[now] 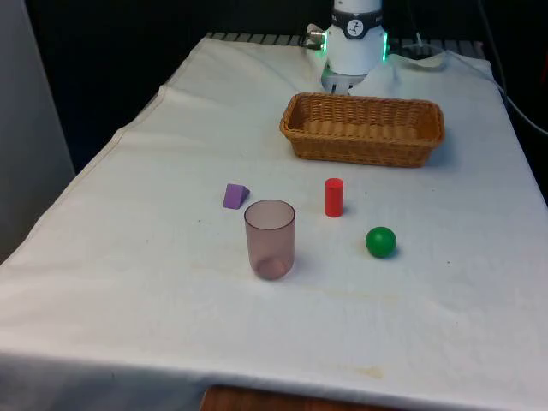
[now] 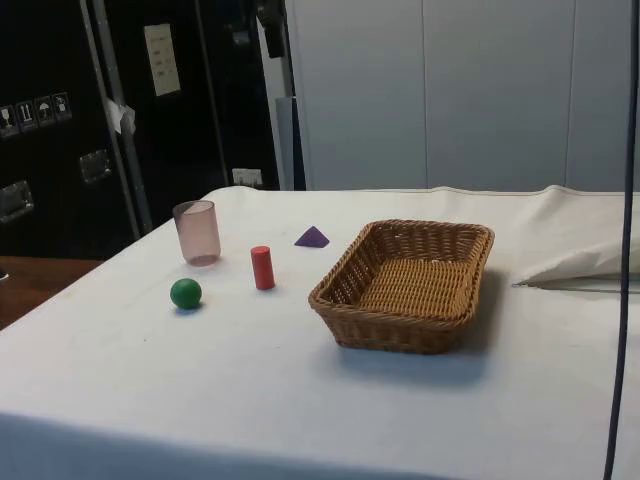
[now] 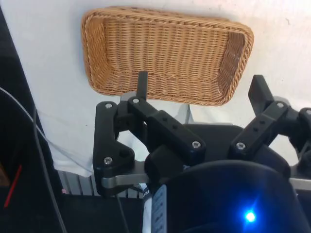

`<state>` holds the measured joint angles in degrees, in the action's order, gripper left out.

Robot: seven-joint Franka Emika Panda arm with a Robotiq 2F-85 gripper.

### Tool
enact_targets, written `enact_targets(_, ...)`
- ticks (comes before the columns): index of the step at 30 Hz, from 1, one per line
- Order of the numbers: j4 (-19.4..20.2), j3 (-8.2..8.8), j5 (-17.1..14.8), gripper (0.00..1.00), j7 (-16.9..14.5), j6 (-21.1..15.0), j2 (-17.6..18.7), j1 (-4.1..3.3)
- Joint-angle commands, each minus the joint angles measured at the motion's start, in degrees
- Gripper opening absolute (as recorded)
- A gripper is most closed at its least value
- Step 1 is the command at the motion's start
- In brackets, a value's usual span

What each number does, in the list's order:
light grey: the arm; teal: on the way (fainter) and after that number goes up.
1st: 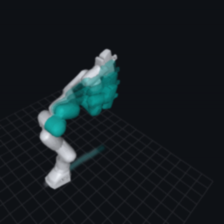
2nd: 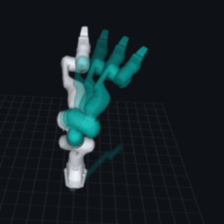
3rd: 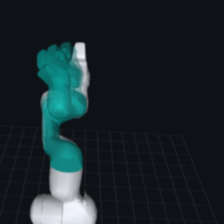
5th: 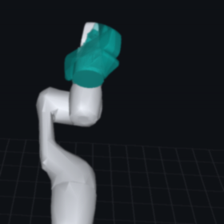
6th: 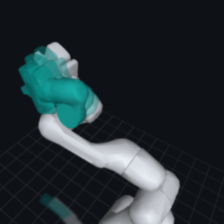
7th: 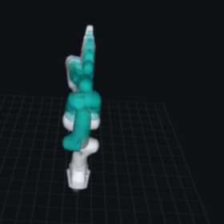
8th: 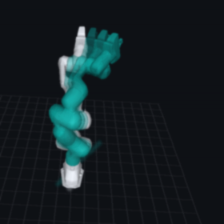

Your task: Pick up the triangular block and place it into the basket.

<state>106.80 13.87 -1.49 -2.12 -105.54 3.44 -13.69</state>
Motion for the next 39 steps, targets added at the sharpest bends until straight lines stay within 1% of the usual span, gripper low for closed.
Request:
enact_targets(1,0.3,0.06,0.2,1.0,0.1,-0.6,0.1,0.06)
enact_targets(3,0.6,0.29,0.2,1.0,-0.1,-0.9,0.3,0.17)
enact_targets(6,2.3,0.57,0.7,1.0,0.2,-2.2,-0.2,0.06)
enact_targets(7,2.3,0.57,0.7,1.0,0.2,-2.2,-0.2,0.06)
enact_targets(8,1.2,0.57,0.2,1.0,-0.1,-0.8,0.5,0.11)
enact_targets(9,3.3,0.63,1.2,1.0,0.4,-3.2,-0.5,0.06)
enact_targets(14,5.9,0.86,2.4,1.0,1.1,-5.8,-1.4,0.06)
enact_targets(15,6.9,0.92,2.8,1.0,1.5,-7.0,-1.7,0.11)
enact_targets(17,7.7,0.92,3.2,1.0,1.8,-8.1,-1.9,0.11)
enact_targets(18,7.2,0.92,2.5,1.0,1.3,-7.1,-1.6,0.11)
enact_targets(19,8.1,0.97,3.3,1.0,1.9,-8.7,-1.9,0.11)
enact_targets(21,9.3,1.09,3.6,1.0,2.3,-10.5,-2.1,0.11)
enact_targets(24,10.4,1.26,3.6,1.0,2.5,-12.4,-2.0,0.17)
enact_targets(26,11.3,1.55,3.5,1.0,2.2,-13.8,-1.9,0.29)
enact_targets(27,10.9,1.49,3.1,1.0,2.1,-12.8,-1.8,0.17)
enact_targets(28,11.9,1.72,3.4,1.0,2.0,-14.4,-2.0,0.34)
enact_targets(30,12.8,2.12,3.3,1.0,1.6,-15.7,-1.9,0.34)
enact_targets(31,13.8,2.58,3.3,1.0,1.1,-17.0,-1.9,0.4)
enact_targets(35,15.3,3.55,3.1,1.0,0.0,-19.1,-1.7,0.4)
enact_targets(36,15.2,3.61,3.1,1.0,0.1,-18.6,-1.7,0.23)
enact_targets(37,15.6,3.78,3.0,1.0,-0.3,-19.6,-1.6,0.4)
enact_targets(39,16.5,4.53,3.0,1.0,-1.1,-21.1,-1.5,0.4)
